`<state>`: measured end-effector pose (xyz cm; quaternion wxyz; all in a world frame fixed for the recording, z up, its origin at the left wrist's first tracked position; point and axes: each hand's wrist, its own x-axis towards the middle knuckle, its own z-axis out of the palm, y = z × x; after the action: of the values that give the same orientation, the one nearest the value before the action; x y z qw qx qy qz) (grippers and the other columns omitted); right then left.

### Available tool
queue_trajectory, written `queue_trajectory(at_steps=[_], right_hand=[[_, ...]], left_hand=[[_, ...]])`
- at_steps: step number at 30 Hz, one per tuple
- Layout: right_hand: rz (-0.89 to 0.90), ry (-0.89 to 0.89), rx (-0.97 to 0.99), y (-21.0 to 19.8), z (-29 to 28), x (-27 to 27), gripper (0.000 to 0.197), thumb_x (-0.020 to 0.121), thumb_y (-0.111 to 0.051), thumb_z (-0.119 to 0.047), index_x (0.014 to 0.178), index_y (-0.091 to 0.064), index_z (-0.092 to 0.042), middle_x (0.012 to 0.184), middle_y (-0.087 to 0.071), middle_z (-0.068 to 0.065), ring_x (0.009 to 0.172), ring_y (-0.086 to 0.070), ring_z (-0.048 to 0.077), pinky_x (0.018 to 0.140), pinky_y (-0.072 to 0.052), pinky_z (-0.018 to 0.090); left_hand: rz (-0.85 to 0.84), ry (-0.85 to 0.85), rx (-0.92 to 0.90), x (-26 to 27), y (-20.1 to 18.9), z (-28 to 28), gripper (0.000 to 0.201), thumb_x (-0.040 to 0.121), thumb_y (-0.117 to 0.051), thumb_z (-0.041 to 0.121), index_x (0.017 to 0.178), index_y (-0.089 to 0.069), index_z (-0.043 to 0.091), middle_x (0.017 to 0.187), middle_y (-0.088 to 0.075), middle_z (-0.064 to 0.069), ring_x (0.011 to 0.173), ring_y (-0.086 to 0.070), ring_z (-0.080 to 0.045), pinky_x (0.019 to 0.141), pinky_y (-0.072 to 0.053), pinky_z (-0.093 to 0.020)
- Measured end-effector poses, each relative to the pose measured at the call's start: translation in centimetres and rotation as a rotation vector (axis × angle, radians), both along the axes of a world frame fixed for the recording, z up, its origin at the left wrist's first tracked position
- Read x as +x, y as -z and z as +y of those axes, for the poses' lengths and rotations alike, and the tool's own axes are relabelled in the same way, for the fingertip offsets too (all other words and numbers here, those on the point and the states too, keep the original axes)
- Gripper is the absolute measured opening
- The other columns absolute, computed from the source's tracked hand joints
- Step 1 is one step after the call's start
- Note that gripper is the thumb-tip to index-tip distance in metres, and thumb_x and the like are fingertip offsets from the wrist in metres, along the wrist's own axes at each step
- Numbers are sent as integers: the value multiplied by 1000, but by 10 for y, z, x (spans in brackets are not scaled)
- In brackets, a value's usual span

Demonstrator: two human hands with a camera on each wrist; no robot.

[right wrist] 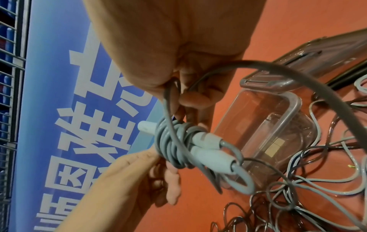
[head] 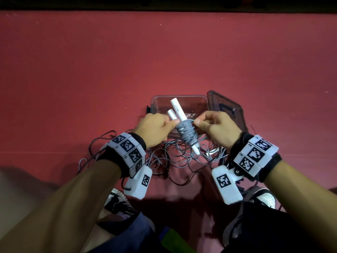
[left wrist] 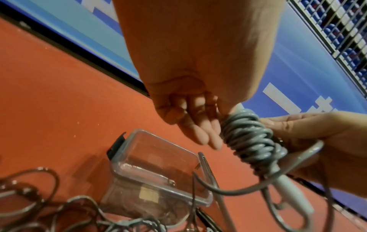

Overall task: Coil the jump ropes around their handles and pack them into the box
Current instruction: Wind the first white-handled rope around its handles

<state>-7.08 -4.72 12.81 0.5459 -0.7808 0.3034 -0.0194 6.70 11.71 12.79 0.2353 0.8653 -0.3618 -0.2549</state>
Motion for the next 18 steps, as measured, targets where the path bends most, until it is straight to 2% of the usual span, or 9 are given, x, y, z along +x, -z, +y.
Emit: queue_trajectory(at_steps=[1,3,6,8,9,11,14,16,18], right_hand=[[-7,4,-17,1,0,1,21,96,-66,-19,75,-63,-17,72,-65,10,48,-47,4,52,-39,24],[-16,25,-19,3,-1,1,21,95,-67,-20,74,-64,-18,74,-68,14,55,-53,10,59,-41,26],[-39,35,8,2,0,-1,17,94,-68,-18,77,-65,-17,74,-67,13,65,-57,17,67,-46,31],[-57,15,20,-1,5,-2,14,94,-68,-16,81,-66,-12,75,-70,11,63,-60,12,64,-47,26],[-68,3,32,-2,9,-2,13,95,-67,-15,84,-66,-9,76,-72,11,62,-63,10,62,-48,23],[-82,-21,20,-4,14,-2,12,95,-66,-13,87,-66,-5,75,-74,7,64,-67,11,61,-51,23],[-81,-39,-6,-2,13,-2,9,94,-67,-13,86,-68,-8,75,-75,7,67,-66,18,64,-52,34],[-80,-49,-15,-1,11,-2,8,93,-69,-15,86,-70,-11,76,-75,6,67,-65,13,65,-50,30],[-97,-47,-12,-2,11,-3,8,92,-70,-16,85,-71,-14,75,-74,2,62,-61,4,65,-45,22]], left_hand=[[71,2,-30,-3,1,-1,44,104,-46,43,80,-66,13,65,-72,1,61,-67,-9,76,-57,-33],[183,-1,-84,-8,0,-2,44,107,-43,35,82,-69,10,70,-74,0,65,-71,-11,79,-57,-32],[202,-8,-93,-10,1,-4,46,101,-50,51,91,-68,10,77,-76,-1,71,-71,-8,81,-57,-33],[187,-23,-115,-10,3,-4,52,92,-58,62,90,-64,10,66,-69,4,58,-62,-6,64,-51,-28],[179,-37,-135,-10,3,-4,52,89,-61,63,85,-61,12,57,-58,7,49,-50,-5,54,-42,-23],[166,-53,-160,-11,3,-5,50,86,-66,63,76,-53,15,51,-39,11,43,-32,-6,45,-25,-19],[227,-53,-202,-7,8,-3,63,76,-71,71,84,-60,10,56,-48,-5,51,-36,-8,52,-29,-25],[300,-55,-232,-5,11,-2,73,67,-71,77,93,-64,10,66,-60,-14,59,-43,-12,60,-33,-30],[309,-55,-254,-5,11,-2,68,70,-75,71,94,-61,9,67,-60,-14,59,-43,-15,60,-31,-32]])
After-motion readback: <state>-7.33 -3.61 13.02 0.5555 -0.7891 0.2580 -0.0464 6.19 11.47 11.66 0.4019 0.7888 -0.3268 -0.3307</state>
